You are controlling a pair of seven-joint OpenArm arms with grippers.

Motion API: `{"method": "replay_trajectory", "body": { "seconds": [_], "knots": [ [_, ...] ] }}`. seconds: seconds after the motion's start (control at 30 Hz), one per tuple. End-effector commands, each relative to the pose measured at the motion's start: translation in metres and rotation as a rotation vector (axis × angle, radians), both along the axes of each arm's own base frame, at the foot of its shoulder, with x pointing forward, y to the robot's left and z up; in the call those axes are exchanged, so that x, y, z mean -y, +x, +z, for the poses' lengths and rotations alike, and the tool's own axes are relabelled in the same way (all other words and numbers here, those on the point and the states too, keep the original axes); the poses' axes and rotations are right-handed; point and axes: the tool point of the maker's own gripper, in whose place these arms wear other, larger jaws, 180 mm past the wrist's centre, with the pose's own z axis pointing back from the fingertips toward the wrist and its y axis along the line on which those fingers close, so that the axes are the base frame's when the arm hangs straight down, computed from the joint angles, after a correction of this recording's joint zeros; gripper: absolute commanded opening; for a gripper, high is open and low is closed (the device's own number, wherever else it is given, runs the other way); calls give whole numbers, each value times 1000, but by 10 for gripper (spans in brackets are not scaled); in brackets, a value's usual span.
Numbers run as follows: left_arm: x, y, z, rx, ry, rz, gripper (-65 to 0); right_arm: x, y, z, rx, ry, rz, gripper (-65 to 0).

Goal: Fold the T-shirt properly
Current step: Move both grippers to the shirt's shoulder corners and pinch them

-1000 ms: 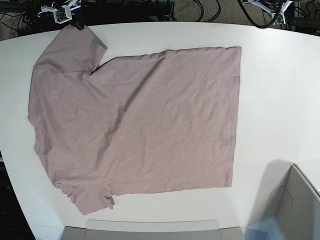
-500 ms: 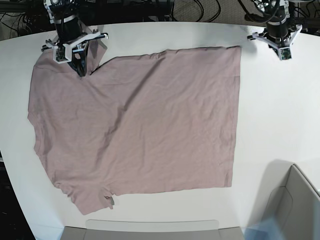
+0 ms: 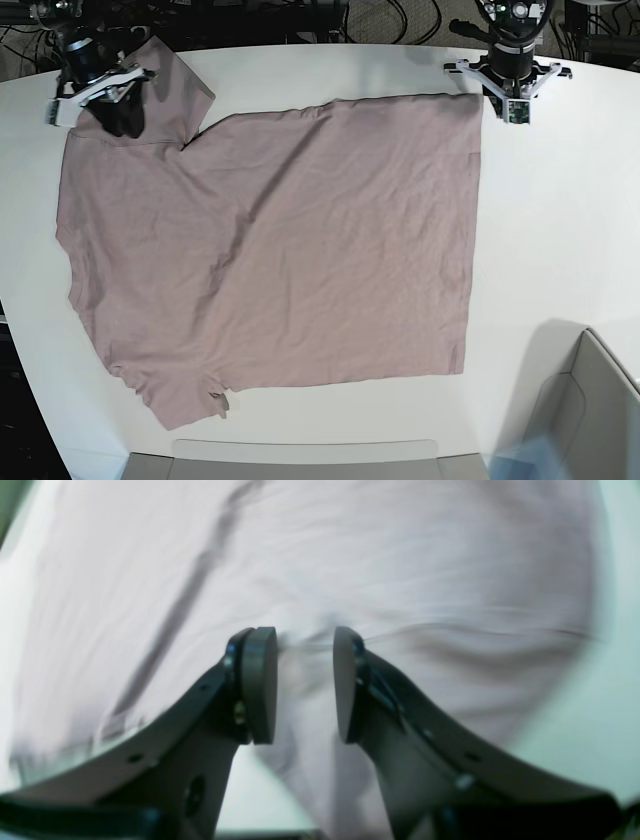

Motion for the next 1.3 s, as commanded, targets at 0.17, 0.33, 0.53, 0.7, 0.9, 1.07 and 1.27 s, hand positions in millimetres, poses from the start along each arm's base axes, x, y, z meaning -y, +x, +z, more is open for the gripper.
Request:
{"method": "replay_trajectory", "body": {
  "seconds": [0.17, 0.33, 0.53, 0.7, 0.9, 1.07, 1.27],
  "knots": [
    [2, 8, 7, 24, 9, -12, -570, 44, -27, -21, -119, 7, -140, -454],
    [1, 17, 8, 21, 7, -1, -570, 52, -59, -62, -201, 76, -116, -454],
    [1, 28, 12, 45, 5, 2, -570, 60, -64, -87, -231, 124, -53, -454],
    [1, 31, 14, 52, 5, 2, -570, 68, -70, -103, -264, 158, -96, -454],
    [1, 32, 14, 56, -1, 3, -569, 55, -68, -114, -287, 188, -68, -454],
    [17, 42, 10, 46, -155, 29, -546, 23, -67, -126, -317, 237, 1, -454],
    [17, 57, 16, -19, -512, 107, -489, 6, -69, -130, -322, 268, 18, -454]
  ]
}}
